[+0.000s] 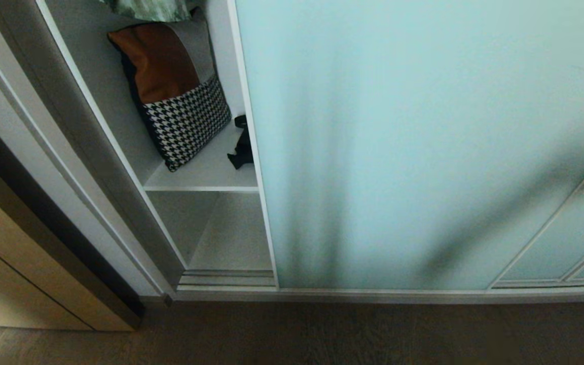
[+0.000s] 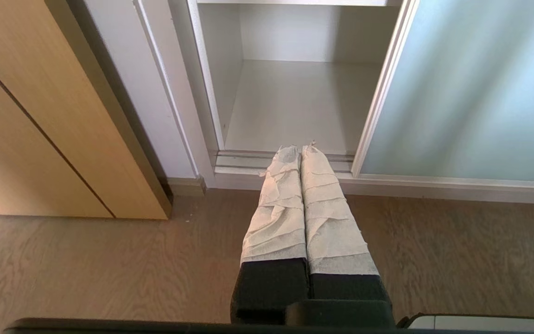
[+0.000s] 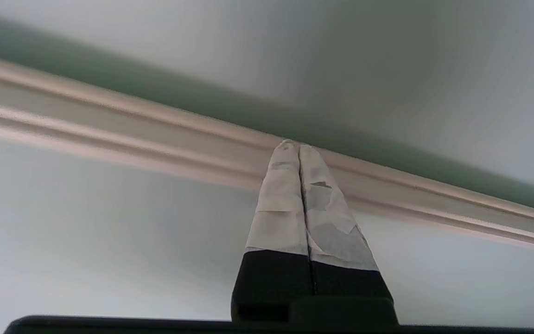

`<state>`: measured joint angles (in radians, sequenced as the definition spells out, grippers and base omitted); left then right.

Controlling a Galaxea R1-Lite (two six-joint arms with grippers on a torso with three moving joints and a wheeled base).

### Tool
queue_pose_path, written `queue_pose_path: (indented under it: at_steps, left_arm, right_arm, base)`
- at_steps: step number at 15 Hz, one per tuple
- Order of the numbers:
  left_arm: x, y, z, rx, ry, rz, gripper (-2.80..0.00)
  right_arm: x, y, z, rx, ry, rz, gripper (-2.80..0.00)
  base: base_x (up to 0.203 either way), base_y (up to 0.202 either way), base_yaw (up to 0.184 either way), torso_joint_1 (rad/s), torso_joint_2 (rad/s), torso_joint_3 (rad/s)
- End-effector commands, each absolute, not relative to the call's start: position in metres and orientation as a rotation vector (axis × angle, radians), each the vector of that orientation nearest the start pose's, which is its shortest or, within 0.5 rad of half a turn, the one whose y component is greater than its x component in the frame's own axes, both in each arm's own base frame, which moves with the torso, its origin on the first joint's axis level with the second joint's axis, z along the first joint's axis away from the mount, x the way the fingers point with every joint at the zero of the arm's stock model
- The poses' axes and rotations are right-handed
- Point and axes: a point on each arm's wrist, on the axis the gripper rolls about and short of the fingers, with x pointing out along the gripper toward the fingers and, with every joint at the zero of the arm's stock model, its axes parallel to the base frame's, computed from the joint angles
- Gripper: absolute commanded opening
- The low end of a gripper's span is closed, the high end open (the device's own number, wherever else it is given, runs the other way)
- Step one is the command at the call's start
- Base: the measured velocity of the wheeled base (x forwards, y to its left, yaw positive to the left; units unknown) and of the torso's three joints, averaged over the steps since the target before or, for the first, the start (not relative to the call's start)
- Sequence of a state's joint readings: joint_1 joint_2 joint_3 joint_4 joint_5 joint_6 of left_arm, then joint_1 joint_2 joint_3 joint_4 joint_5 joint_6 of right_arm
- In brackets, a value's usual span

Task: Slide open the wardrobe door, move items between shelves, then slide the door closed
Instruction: Close the door

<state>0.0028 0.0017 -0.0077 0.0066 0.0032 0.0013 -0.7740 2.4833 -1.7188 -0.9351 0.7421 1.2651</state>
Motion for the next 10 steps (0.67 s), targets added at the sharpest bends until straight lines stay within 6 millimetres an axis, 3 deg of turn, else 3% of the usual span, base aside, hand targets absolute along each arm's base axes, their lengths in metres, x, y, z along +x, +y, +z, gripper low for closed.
queue_pose_path:
  at_steps: [1, 10]
  left_arm:
    - [-0.023, 0.0, 0.077, 0.002, 0.002, 0.006, -2.8]
    - [-0.023, 0.0, 0.077, 0.002, 0.003, 0.008, -2.8]
  right_arm:
    - [0.384, -0.346, 0.117, 1.165, -0.104, 0.056, -2.8]
    - [0.403, -0.346, 0.084, 1.196, -0.054, 0.054, -2.8]
  base:
    - [0.0, 0.0, 0.0, 0.0, 0.0, 0.0]
    - [0.0, 0.0, 0.0, 0.0, 0.0, 0.0]
